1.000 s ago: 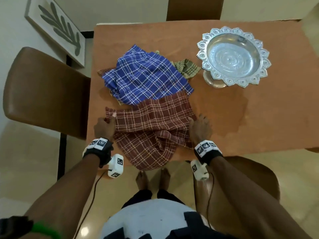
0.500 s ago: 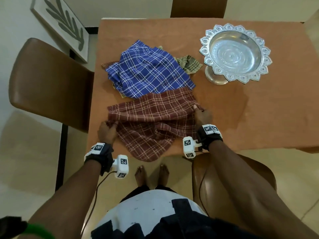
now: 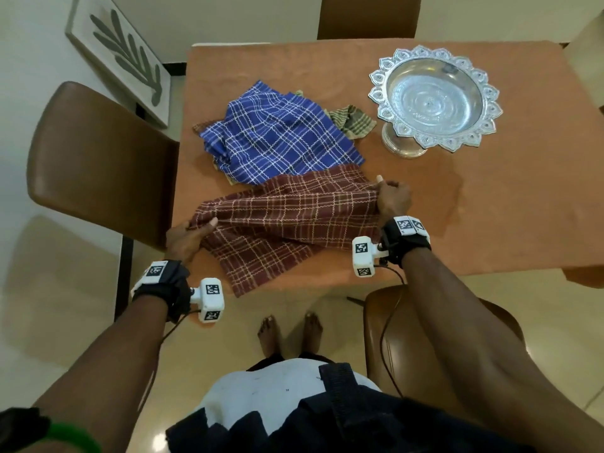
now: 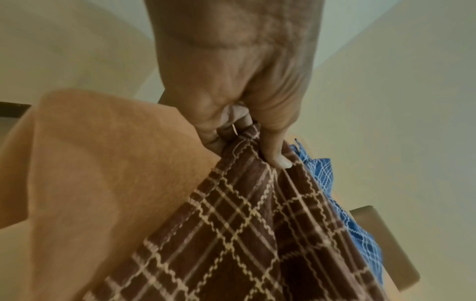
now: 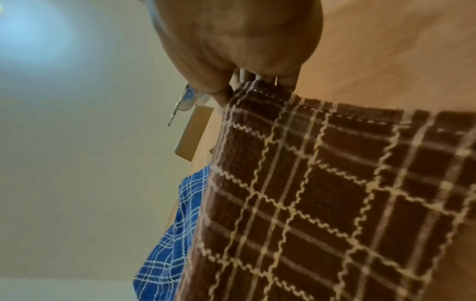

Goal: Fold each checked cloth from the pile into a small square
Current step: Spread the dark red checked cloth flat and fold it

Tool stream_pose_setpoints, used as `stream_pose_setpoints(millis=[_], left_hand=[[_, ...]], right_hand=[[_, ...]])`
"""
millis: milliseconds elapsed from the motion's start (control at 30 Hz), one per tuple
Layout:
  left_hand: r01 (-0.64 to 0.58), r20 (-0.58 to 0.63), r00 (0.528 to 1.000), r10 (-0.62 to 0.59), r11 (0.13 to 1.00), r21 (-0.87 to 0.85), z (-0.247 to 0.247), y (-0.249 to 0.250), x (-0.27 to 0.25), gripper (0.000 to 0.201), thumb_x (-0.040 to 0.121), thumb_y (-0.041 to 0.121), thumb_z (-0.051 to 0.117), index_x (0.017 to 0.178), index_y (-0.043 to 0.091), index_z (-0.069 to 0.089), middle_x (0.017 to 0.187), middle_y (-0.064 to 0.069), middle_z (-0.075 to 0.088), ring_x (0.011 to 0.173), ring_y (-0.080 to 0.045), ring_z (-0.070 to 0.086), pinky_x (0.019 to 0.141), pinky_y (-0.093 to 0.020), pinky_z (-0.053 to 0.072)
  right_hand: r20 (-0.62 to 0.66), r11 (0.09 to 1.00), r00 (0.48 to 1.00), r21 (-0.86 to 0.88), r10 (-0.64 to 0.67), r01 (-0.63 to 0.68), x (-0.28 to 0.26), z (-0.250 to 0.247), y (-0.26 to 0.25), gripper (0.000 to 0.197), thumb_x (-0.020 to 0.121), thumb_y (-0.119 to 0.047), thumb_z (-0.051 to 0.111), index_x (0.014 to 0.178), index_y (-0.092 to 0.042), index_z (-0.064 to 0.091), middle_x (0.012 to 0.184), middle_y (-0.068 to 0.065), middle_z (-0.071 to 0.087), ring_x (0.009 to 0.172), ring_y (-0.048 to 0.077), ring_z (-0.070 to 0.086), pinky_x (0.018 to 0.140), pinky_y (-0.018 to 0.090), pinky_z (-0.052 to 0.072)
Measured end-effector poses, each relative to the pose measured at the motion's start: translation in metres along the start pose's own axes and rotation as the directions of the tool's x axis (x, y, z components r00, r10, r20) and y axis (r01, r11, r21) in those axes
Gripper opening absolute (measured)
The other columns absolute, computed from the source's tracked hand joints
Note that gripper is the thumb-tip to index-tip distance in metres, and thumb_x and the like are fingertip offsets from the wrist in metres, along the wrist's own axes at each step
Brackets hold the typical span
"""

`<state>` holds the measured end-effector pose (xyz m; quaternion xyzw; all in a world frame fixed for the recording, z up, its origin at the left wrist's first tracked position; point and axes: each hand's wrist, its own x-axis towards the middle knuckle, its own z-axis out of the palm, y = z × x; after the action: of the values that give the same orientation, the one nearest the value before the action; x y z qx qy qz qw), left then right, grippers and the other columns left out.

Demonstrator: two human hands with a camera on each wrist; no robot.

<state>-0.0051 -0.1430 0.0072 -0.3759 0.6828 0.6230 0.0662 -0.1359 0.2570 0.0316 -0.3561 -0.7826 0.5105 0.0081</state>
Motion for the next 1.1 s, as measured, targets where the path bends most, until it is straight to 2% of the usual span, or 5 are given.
stream_pose_setpoints(millis=[167,367,567,800,1100], left_hand=[[-0.010,0.039,0.999,0.012,0.999,-0.049,-0.014,0.028,-0.005,0.041,0.091,0.039,0.067,0.121,0.011,0.065,0.105,-0.004,0.070,0.105,-0.020,0.065,0.094,-0.036,0.052],[-0.031,0.011,0.999,0.032,0.998,-0.061,-0.024,0.057,-0.002,0.048,0.087,0.041,0.072,0.120,0.007,0.066,0.115,-0.007,0.070,0.111,-0.019,0.064,0.094,-0.033,0.050],[-0.144,-0.055,0.989,0.136,0.972,-0.188,-0.032,0.105,-0.009,0.013,0.090,0.029,0.064,0.088,0.017,0.069,0.077,0.006,0.069,0.074,-0.007,0.060,0.074,-0.022,0.047],[-0.317,-0.162,0.944,0.286,0.923,-0.218,-0.036,0.153,-0.027,0.015,0.086,0.029,0.061,0.084,0.019,0.070,0.078,0.004,0.067,0.067,-0.006,0.061,0.062,-0.017,0.048],[-0.029,0.161,0.986,-0.048,0.894,0.447,-0.049,0.003,-0.031,0.013,0.085,0.016,0.076,0.089,0.007,0.068,0.104,-0.021,0.069,0.081,-0.022,0.063,0.074,-0.032,0.052]], right_hand=[[0.029,0.989,0.991,0.070,-0.133,0.131,0.004,-0.006,-0.013,0.023,0.088,-0.035,0.068,0.093,-0.014,0.075,0.094,0.006,0.074,0.085,0.020,0.065,0.081,0.035,0.054],[0.031,0.968,0.973,0.112,-0.228,0.223,0.011,-0.010,-0.035,0.020,0.086,-0.030,0.066,0.089,-0.013,0.076,0.085,0.004,0.073,0.081,0.020,0.066,0.084,0.042,0.057],[0.096,0.948,0.950,0.146,-0.298,0.282,0.014,-0.014,-0.084,0.018,0.080,-0.034,0.066,0.069,-0.020,0.070,0.069,-0.002,0.066,0.072,0.019,0.062,0.072,0.038,0.053],[0.087,0.831,0.898,0.426,-0.432,0.359,-0.009,-0.036,-0.150,0.011,0.085,-0.022,0.069,0.081,-0.011,0.071,0.069,0.002,0.069,0.067,0.019,0.067,0.068,0.038,0.058],[0.178,0.987,0.973,0.085,-0.148,0.134,-0.022,-0.039,0.045,0.050,0.061,-0.054,0.087,0.078,-0.011,0.068,0.074,0.009,0.075,0.069,0.025,0.074,0.064,0.052,0.061]])
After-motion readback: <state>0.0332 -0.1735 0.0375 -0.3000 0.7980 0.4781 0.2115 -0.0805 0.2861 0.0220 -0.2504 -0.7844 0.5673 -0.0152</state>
